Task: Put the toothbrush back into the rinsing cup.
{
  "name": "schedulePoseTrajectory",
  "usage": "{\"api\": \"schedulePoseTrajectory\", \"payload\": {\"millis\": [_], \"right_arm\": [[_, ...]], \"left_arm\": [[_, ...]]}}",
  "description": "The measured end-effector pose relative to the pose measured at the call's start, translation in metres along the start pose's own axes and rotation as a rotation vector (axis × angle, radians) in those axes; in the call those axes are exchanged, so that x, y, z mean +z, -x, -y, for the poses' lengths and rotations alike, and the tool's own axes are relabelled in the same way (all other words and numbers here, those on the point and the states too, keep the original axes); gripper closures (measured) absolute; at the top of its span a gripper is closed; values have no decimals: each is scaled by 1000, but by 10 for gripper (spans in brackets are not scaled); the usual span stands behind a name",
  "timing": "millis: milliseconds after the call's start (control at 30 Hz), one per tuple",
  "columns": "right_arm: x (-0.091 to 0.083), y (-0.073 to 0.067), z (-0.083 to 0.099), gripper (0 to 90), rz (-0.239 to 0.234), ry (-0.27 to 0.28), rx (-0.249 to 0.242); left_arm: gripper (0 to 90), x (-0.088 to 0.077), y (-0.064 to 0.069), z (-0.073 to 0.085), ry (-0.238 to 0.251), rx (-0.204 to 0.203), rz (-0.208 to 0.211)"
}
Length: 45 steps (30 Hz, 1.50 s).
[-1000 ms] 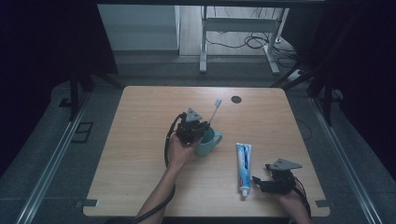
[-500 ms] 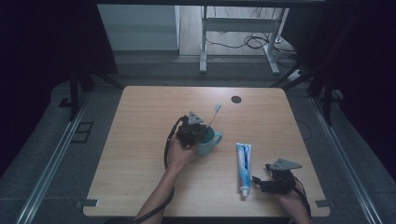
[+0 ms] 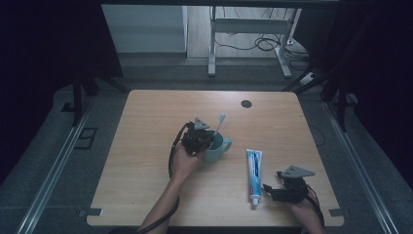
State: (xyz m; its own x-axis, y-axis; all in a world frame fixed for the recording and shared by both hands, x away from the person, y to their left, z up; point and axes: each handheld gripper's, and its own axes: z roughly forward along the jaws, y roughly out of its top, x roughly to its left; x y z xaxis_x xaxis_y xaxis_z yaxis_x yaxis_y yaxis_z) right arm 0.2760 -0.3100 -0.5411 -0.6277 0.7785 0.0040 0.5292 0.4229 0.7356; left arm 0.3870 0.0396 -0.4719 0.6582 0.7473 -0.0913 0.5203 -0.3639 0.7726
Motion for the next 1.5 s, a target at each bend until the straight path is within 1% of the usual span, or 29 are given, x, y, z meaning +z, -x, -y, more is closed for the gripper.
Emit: {"api": "schedulePoseTrajectory", "payload": {"millis": [133, 233, 400, 600, 733, 833, 867, 1033, 1067, 1100, 1133, 1167, 1233, 1333, 1367, 1400, 1500], "right_arm": [[0, 0, 0, 208, 0, 0, 1], [0, 0, 0, 208, 0, 0, 1], [0, 0, 0, 208, 0, 0, 0], [0, 0, 0, 208, 0, 1, -2], [0, 0, 0, 208, 0, 1, -2], [0, 0, 0, 207, 0, 1, -1], [0, 0, 0, 207, 0, 2, -1], [0, 0, 0, 208, 0, 1, -1], [0, 0, 0, 208, 0, 1, -3], [0, 0, 0, 208, 0, 1, -3], [0, 0, 0, 207, 0, 1, -3], [0, 0, 0, 207, 0, 1, -3], [0, 0, 0, 208, 0, 2, -1], [0, 0, 0, 208, 0, 2, -1], [0, 0, 0, 208, 0, 2, -1], [0, 0, 0, 208, 0, 1, -2], [0, 0, 0, 208, 0, 1, -2]], "left_arm": [[798, -1, -3, 3, 5, -14, 3], [789, -3, -3, 3, 10, -14, 7], [737, -8, -2, 1, 25, -15, 17], [621, -14, 0, -1, 35, -12, 16], [539, -20, 1, -1, 42, -12, 18], [503, -23, 1, -1, 44, -10, 21], [483, -26, 1, 0, 46, -1, 15], [443, -33, 2, 1, 54, 6, 11], [420, -34, 2, 1, 57, 5, 14], [420, -36, 2, 1, 54, 8, 18], [397, -38, 2, 1, 53, 10, 27], [391, -38, 2, 1, 53, 10, 27], [361, -40, 4, 1, 40, 26, 35], [320, -41, 5, 2, 35, 31, 41], [320, -42, 5, 2, 30, 37, 43], [295, -44, 7, 3, 29, 40, 50], [260, -46, 9, 3, 24, 42, 59]]}}
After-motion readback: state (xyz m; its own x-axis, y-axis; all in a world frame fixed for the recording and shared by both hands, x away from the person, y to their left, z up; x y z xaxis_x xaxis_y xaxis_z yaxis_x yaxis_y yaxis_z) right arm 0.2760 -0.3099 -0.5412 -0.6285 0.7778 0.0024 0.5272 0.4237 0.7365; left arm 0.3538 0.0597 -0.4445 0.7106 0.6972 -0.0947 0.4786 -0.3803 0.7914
